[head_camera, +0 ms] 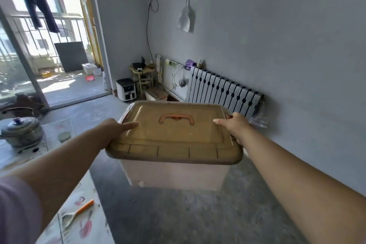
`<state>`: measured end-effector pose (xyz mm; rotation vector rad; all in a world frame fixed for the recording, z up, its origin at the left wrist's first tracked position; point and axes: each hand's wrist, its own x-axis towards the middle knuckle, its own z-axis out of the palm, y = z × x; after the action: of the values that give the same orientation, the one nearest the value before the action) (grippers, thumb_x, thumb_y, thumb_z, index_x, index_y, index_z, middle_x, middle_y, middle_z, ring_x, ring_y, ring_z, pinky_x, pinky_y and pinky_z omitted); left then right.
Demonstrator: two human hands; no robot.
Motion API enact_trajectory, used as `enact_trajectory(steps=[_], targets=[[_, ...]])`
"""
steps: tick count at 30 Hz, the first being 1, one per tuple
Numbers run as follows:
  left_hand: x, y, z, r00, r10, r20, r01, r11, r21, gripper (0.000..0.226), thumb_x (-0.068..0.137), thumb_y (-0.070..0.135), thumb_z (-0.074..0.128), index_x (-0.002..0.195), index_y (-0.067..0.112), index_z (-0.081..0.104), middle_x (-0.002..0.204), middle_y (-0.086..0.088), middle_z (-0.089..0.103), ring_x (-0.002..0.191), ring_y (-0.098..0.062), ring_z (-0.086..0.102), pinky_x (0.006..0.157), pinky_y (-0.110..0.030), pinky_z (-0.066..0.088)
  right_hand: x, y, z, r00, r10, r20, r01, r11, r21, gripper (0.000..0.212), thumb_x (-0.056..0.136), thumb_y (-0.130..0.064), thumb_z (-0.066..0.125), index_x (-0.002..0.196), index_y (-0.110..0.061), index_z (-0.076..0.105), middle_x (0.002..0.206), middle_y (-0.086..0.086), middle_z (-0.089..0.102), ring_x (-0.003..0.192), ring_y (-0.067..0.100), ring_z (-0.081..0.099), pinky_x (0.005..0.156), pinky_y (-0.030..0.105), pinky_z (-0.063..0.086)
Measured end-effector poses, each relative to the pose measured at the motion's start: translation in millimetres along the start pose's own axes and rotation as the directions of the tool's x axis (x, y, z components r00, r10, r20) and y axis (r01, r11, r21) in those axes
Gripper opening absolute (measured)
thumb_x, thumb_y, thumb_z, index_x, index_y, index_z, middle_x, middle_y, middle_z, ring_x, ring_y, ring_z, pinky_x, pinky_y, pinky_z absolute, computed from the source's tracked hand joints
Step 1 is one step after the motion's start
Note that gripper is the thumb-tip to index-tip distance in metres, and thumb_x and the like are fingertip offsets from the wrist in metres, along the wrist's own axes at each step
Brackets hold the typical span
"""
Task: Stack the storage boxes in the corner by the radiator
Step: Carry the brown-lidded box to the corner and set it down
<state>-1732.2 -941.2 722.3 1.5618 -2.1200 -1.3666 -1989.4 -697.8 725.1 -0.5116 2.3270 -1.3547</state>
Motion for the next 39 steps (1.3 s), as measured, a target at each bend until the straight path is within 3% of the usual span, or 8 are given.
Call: enact_trajectory(steps=[5, 10, 15, 22, 25, 29, 33, 39], targets=[[84, 47, 12, 0.997, -0.028, -0.076, 0.025, 0.999, -0.032, 0.062, 0.072, 0.058, 0.07, 0.089, -0.001, 0.061, 0.073, -0.011, 0.057, 0.064, -0.023, 0.053, 0.051, -0.03, 0.037, 134, -36, 13, 0.993, -0.032, 0.112, 0.033, 0.999, -0.008, 0.058, 0.071, -0.039, 0.08, 0.115, -0.015, 0.052, 0.11, 0.011, 0.064, 0.097, 0.031, 0.065, 0.088, 0.05, 0.056], [153, 77, 7, 0.99, -0.073, -0.122, 0.067, 0.996, -0.058, 0.062, 0.072, 0.058, 0.07, 0.095, 0.0, 0.063, 0.082, -0.014, 0.063, 0.072, -0.027, 0.059, 0.06, -0.032, 0.044, 228, -67, 39, 0.984, -0.079, 0.161, 0.083, 0.996, -0.02, 0.053, 0.071, -0.039, 0.08, 0.11, -0.017, 0.051, 0.11, 0.01, 0.063, 0.098, 0.031, 0.064, 0.09, 0.05, 0.055], [241, 91, -7, 0.982, -0.141, -0.127, 0.132, 0.988, -0.08, 0.069, 0.07, 0.056, 0.073, 0.106, -0.002, 0.062, 0.097, -0.018, 0.065, 0.084, -0.031, 0.061, 0.07, -0.036, 0.048, 314, -90, 93, 0.973, -0.066, 0.22, 0.072, 0.997, -0.021, 0.068, 0.07, -0.039, 0.08, 0.125, -0.01, 0.051, 0.114, 0.012, 0.062, 0.102, 0.032, 0.063, 0.091, 0.05, 0.054], [386, 96, -56, 0.985, -0.155, -0.072, 0.148, 0.985, -0.093, 0.062, 0.069, 0.053, 0.076, 0.099, -0.001, 0.063, 0.091, -0.018, 0.065, 0.077, -0.03, 0.06, 0.066, -0.033, 0.047, 421, -132, 187, 0.976, -0.03, 0.216, 0.034, 0.999, -0.014, 0.073, 0.067, -0.039, 0.081, 0.126, -0.009, 0.05, 0.118, 0.013, 0.062, 0.107, 0.034, 0.062, 0.094, 0.052, 0.052], [451, 110, -89, 0.989, -0.14, -0.05, 0.137, 0.989, -0.062, 0.057, 0.069, 0.053, 0.075, 0.092, 0.002, 0.064, 0.089, -0.016, 0.067, 0.076, -0.028, 0.062, 0.064, -0.033, 0.048, 465, -162, 225, 0.983, -0.03, 0.179, 0.033, 0.999, -0.009, 0.061, 0.07, -0.037, 0.081, 0.119, -0.01, 0.054, 0.112, 0.012, 0.064, 0.102, 0.033, 0.064, 0.093, 0.051, 0.053], [535, 132, -129, 0.992, -0.119, -0.053, 0.116, 0.991, -0.061, 0.057, 0.07, 0.052, 0.075, 0.096, 0.002, 0.064, 0.085, -0.013, 0.066, 0.074, -0.028, 0.061, 0.062, -0.032, 0.047, 521, -201, 273, 0.99, -0.016, 0.143, 0.017, 1.0, -0.001, 0.066, 0.073, -0.036, 0.079, 0.127, -0.011, 0.051, 0.118, 0.012, 0.062, 0.107, 0.034, 0.062, 0.095, 0.051, 0.052], [609, 151, -155, 0.994, -0.107, -0.028, 0.104, 0.991, -0.082, 0.058, 0.071, 0.049, 0.076, 0.1, 0.001, 0.064, 0.086, -0.014, 0.066, 0.075, -0.029, 0.061, 0.063, -0.033, 0.047, 576, -229, 312, 0.991, 0.0, 0.135, -0.003, 1.0, 0.017, 0.057, 0.074, -0.034, 0.079, 0.119, -0.01, 0.053, 0.116, 0.014, 0.063, 0.105, 0.035, 0.063, 0.094, 0.051, 0.052], [726, 180, -174, 0.995, -0.081, -0.056, 0.078, 0.996, -0.05, 0.058, 0.07, 0.052, 0.076, 0.1, 0.003, 0.065, 0.083, -0.011, 0.066, 0.072, -0.026, 0.061, 0.059, -0.032, 0.047, 678, -262, 368, 0.992, 0.007, 0.126, -0.008, 1.0, 0.005, 0.07, 0.075, -0.039, 0.076, 0.132, -0.008, 0.048, 0.127, 0.014, 0.06, 0.115, 0.035, 0.059, 0.1, 0.05, 0.049]])
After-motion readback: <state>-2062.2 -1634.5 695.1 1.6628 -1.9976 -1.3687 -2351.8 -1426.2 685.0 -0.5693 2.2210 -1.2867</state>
